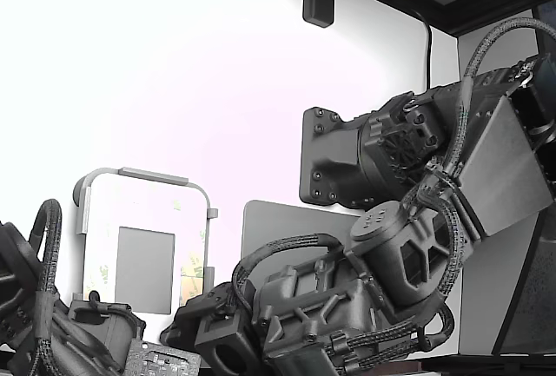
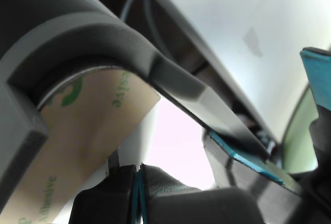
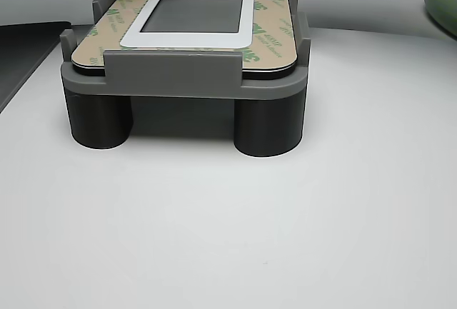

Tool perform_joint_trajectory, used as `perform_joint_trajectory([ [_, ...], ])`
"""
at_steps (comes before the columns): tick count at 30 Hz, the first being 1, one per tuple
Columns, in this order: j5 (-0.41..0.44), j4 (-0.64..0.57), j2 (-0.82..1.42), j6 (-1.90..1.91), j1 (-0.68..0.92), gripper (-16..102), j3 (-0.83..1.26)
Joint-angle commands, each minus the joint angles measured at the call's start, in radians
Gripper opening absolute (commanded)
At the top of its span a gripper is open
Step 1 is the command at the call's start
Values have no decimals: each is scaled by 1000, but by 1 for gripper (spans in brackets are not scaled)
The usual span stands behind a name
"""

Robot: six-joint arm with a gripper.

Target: Peel off protective film from adhesive tape.

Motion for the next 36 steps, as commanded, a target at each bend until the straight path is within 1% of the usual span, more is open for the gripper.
perform_joint_trajectory([
  [1,3,-9,35,5,-5,-11,-17],
  [24,8,-44,49,0,0,-11,18],
  [29,6,-75,69,-3,0,-11,54],
  [36,9,-69,74,0,5,-11,52],
])
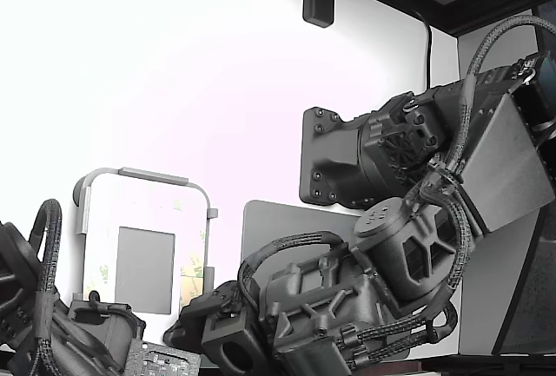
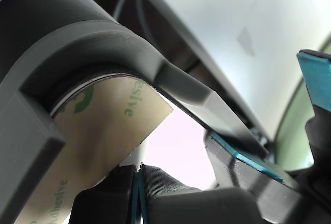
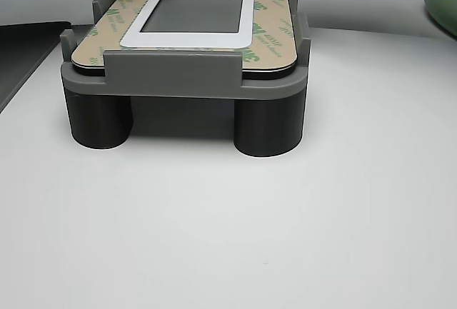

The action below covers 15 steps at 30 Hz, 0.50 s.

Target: Peel off protective film from adhesive tape.

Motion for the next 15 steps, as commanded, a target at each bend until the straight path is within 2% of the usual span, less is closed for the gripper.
perform_joint_trajectory([
  [1,2,-2,32,3,-5,-11,-23],
  [15,6,29,37,0,2,-11,-35],
])
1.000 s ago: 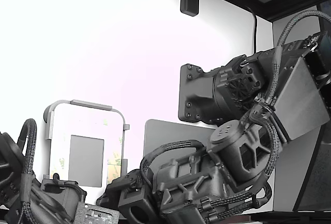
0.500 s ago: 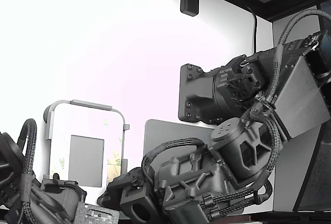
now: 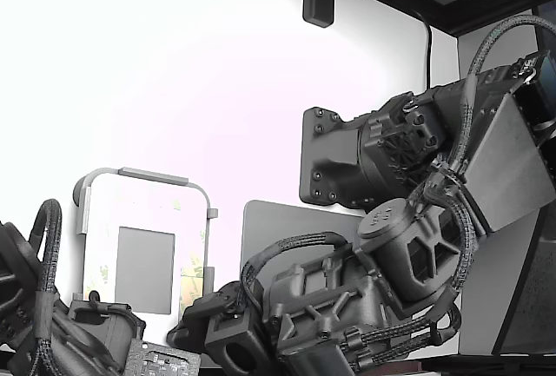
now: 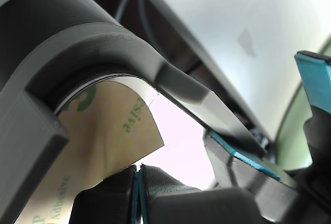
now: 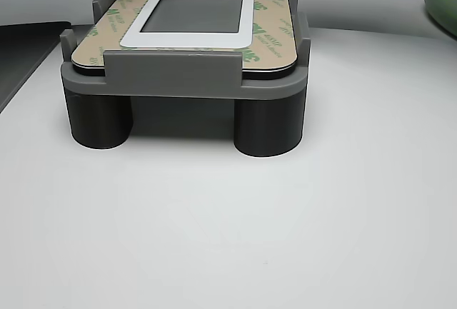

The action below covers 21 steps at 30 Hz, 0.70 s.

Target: Peel off protective film from adhesive tape.

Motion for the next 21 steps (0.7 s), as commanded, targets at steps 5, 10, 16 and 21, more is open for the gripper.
perform_joint_trajectory([
  [5,3,14,29,-8,-6,-11,-34],
  [10,6,23,31,-20,-12,-11,-31],
  [16,8,34,20,-31,-21,-11,-41],
  [21,11,57,8,-29,-26,-11,-60],
])
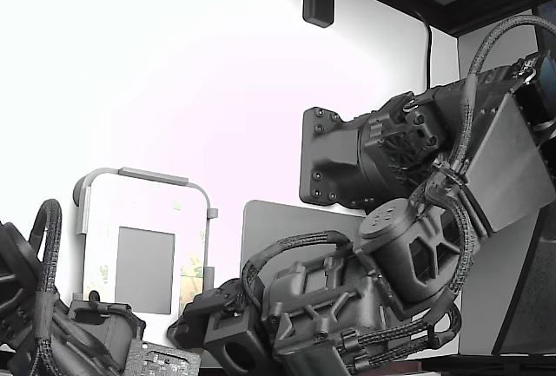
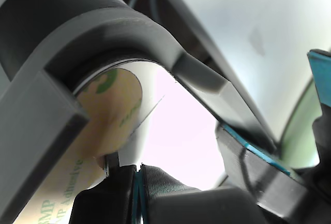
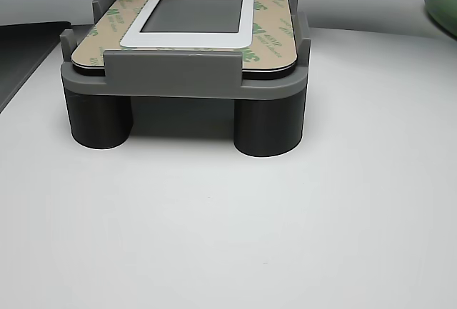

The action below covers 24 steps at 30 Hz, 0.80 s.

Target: Peel off protective film from adhesive tape.

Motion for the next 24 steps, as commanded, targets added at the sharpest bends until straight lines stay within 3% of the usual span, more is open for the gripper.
perform_joint_trajectory([
  [1,2,6,9,0,-20,-11,-34],
  [24,-14,11,5,12,-29,-11,-15],
])
